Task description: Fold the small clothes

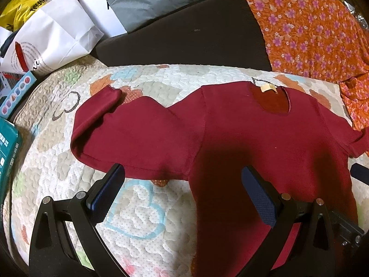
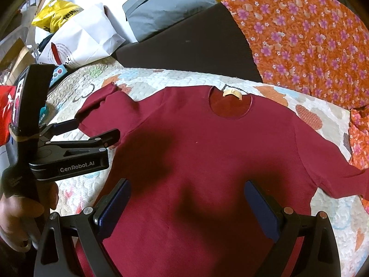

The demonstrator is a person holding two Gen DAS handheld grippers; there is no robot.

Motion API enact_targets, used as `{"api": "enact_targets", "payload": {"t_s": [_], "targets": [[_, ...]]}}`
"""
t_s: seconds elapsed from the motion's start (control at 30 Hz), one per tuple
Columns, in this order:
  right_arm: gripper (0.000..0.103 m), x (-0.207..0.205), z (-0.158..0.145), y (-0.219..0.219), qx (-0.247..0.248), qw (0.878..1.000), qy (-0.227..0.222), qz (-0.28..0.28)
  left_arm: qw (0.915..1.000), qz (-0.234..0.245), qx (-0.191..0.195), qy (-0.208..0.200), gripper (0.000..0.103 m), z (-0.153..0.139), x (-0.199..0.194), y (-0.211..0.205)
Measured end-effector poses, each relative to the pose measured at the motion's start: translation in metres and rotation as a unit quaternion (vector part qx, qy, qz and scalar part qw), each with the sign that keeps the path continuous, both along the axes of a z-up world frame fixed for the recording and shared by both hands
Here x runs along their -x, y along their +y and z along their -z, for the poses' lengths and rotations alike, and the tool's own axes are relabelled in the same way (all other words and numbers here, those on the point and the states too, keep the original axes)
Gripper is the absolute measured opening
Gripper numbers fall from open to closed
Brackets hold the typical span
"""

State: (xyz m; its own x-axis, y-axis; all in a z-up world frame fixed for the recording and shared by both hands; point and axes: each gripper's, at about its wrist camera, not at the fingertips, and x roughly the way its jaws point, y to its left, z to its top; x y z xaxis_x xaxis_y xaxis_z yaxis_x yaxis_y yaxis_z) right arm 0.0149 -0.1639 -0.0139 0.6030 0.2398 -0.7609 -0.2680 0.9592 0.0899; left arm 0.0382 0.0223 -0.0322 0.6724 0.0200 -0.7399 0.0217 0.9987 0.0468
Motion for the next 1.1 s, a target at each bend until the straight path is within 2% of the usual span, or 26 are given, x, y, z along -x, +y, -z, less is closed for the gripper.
{"api": "enact_targets", "payload": {"t_s": [0.37, 0.53, 0.7, 0.87, 1.03, 1.1], "targets": [[0.098, -0.016, 0.013, 0.008, -0.005, 1.000, 0.012, 0.002, 0.9997, -0.015, 0.009, 0.017, 0.102, 0.011, -0.013, 0.014], [0.098, -0.024, 0.020, 0.010, -0.007, 1.000, 0.020, 0.003, 0.9997, -0.018, 0.006, 0.013, 0.102, 0.009, -0.019, 0.022], [0.098, -0.028, 0.024, 0.010, -0.010, 1.000, 0.024, -0.002, 0.9978, -0.059, -0.028, 0.007, 0.102, 0.002, -0.036, 0.054], [0.098, -0.034, 0.029, 0.010, -0.022, 0.999, 0.035, -0.004, 0.9924, -0.122, -0.005, 0.011, 0.102, 0.003, -0.056, 0.112], [0.098, -0.039, 0.037, 0.015, -0.031, 0.998, 0.048, -0.011, 0.9851, -0.170, -0.010, 0.026, 0.102, 0.021, -0.082, 0.161], [0.098, -0.040, 0.039, 0.015, -0.033, 0.998, 0.051, -0.013, 0.9833, -0.178, -0.017, 0.033, 0.098, 0.030, -0.092, 0.173]]}}
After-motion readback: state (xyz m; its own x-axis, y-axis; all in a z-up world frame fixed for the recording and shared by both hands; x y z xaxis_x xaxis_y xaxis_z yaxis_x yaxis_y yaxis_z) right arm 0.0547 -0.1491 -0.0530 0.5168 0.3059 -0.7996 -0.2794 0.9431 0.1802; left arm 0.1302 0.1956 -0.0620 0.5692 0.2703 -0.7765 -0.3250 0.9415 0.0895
